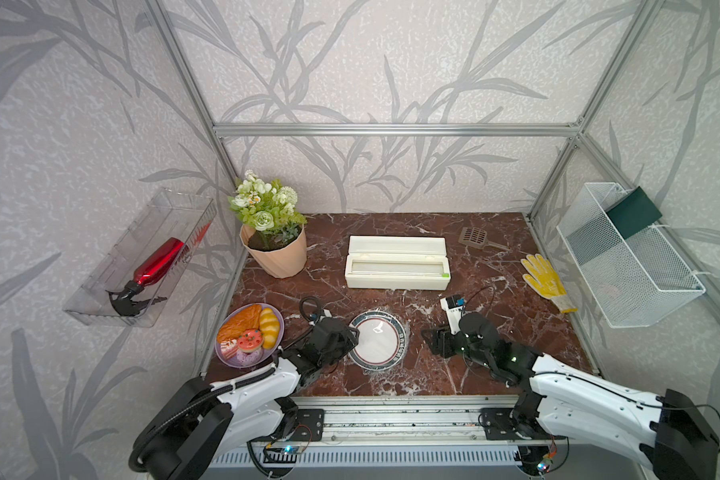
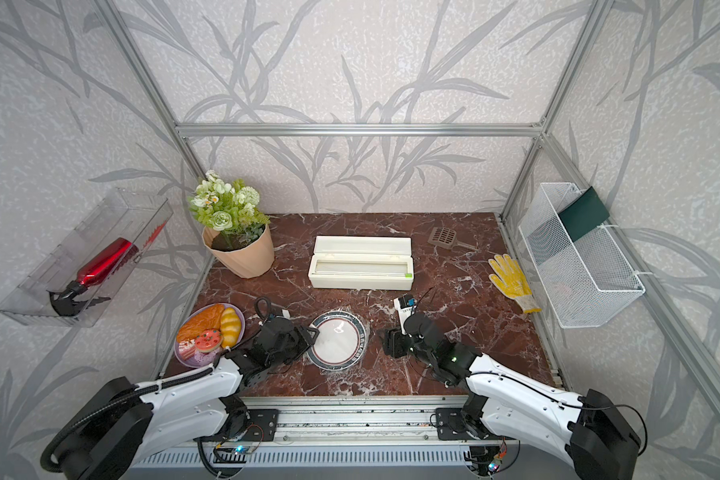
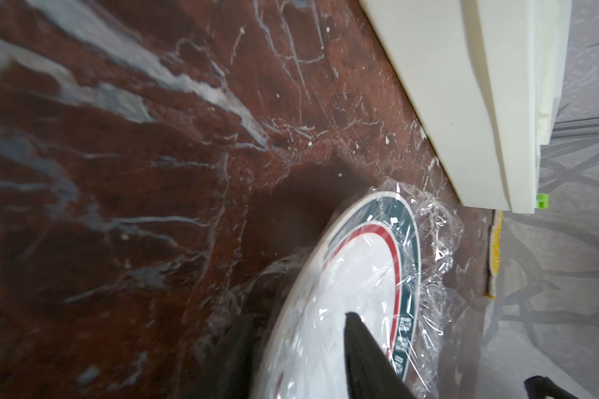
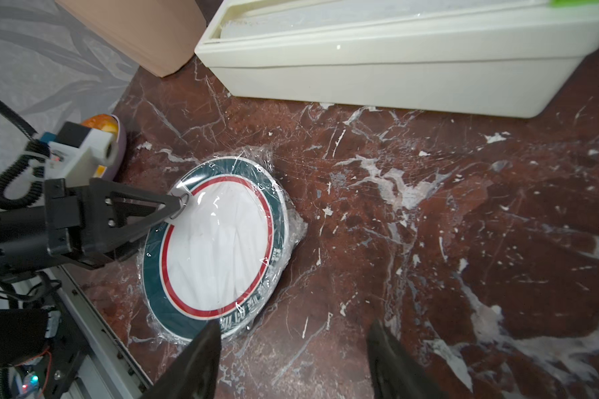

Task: Wrap the plate with plastic wrap
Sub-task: Place the plate at the center of the board, then pick up the plate at the center of the board.

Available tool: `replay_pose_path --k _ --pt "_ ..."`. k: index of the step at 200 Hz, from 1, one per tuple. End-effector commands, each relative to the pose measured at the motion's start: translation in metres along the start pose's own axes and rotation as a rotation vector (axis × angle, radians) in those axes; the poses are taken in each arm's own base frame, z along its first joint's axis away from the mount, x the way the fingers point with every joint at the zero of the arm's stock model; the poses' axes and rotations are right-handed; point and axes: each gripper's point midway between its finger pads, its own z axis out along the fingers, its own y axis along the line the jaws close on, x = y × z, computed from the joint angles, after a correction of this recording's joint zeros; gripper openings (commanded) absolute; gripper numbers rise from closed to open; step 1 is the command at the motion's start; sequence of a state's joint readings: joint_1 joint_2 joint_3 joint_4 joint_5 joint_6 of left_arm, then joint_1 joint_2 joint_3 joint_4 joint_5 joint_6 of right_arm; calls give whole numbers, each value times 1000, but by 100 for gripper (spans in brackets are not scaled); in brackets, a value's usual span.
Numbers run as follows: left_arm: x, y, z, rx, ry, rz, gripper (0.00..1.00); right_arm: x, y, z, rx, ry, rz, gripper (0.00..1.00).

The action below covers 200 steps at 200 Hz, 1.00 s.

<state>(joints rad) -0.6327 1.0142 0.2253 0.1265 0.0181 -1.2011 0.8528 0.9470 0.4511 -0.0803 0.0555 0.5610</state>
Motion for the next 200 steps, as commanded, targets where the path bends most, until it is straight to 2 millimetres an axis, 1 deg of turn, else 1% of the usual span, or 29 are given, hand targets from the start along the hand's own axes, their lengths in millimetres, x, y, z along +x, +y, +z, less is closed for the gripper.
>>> replay_pose_path --k 1,12,24,34,43,56,74,98,118,127,131,134,145,155,174,200 --pt "-15 12 -22 -92 -67 38 55 9 2 -3 25 116 -119 67" --pt "-18 13 -32 -100 -82 49 59 4 15 -2 -10 136 -138 66" --pt "-20 12 -41 -92 -87 61 60 2 28 2 -46 165 -148 61" --pt "-18 3 -43 -39 -80 95 60 0 37 9 -69 196 -138 57" --pt "-14 -5 -43 12 -61 98 60 0 42 19 -76 228 -133 52" --pt "-7 -14 -40 61 -20 99 57 -1 48 34 -81 263 -129 46" --pt "5 -20 -32 63 57 121 53 -2 56 56 -85 309 -140 39" --pt "23 -36 -21 102 178 148 50 -10 74 82 -123 349 -155 38" --pt "32 -37 -12 77 239 169 45 -19 82 103 -127 362 -190 38" --pt "34 -37 -10 72 251 177 45 -20 83 111 -121 376 -212 39" --pt "34 -37 -9 68 254 180 45 -23 85 111 -125 373 -224 39" --pt "34 -37 -9 69 255 181 45 -18 82 118 -114 395 -228 39" --pt "34 -38 -9 69 256 184 44 -16 80 128 -101 421 -251 39" --pt "33 -39 -10 69 253 191 44 -16 78 134 -88 434 -274 40" --pt "32 -38 -11 61 247 200 44 -14 68 145 -66 458 -292 42" --pt "31 -34 -10 48 240 201 44 -16 58 155 -57 476 -311 45"
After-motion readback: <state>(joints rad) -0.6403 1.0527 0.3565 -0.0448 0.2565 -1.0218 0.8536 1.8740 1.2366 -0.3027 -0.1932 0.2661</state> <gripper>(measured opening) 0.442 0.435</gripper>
